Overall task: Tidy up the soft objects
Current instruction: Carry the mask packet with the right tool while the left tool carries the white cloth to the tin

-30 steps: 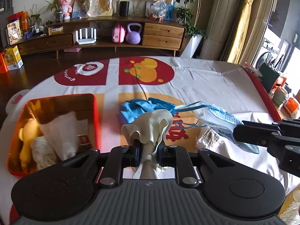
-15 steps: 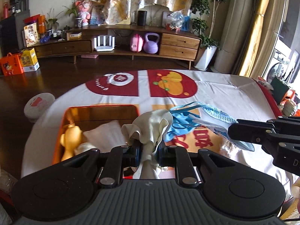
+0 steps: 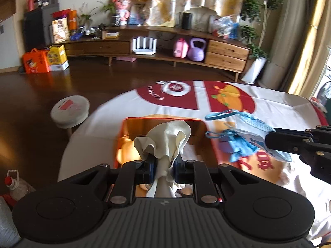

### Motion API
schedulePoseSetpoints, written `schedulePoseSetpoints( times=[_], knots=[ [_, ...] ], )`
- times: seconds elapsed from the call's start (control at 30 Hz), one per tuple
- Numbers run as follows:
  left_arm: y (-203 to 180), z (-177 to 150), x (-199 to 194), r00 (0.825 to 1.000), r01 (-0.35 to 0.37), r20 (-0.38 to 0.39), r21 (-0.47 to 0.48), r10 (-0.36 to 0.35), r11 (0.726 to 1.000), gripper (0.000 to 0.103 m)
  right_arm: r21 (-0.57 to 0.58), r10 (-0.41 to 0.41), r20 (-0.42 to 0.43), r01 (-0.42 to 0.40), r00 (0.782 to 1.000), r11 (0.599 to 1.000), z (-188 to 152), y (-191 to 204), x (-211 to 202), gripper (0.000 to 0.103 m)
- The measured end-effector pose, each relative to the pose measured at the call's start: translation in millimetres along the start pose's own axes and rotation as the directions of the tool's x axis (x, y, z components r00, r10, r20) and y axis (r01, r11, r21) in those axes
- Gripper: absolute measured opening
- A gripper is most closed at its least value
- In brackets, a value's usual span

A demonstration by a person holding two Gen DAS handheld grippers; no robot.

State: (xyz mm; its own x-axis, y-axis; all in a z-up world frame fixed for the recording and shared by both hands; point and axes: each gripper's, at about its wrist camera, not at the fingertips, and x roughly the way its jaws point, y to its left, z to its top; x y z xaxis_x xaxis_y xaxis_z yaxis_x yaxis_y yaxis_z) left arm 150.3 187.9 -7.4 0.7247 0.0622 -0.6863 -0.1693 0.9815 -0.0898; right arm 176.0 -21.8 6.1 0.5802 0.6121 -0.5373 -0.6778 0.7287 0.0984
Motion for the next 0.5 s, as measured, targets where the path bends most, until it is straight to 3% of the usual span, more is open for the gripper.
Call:
schedulePoseSetpoints(
  times=[0.27,0.5],
  knots=[
    [25,5,31,0.998,-0.055,-0.038,-0.034,0.054,0.998,0.017,-0.005,0.006,-0.031,-0.006,0.999,1.000,6,5,42,0.008],
    [29,10,61,0.997,-0.044,-0.060,-0.054,0.041,0.998,0.017,0.028,0.011,-0.065,-0.009,0.998,1.000,6,-2,78,0.008]
  ],
)
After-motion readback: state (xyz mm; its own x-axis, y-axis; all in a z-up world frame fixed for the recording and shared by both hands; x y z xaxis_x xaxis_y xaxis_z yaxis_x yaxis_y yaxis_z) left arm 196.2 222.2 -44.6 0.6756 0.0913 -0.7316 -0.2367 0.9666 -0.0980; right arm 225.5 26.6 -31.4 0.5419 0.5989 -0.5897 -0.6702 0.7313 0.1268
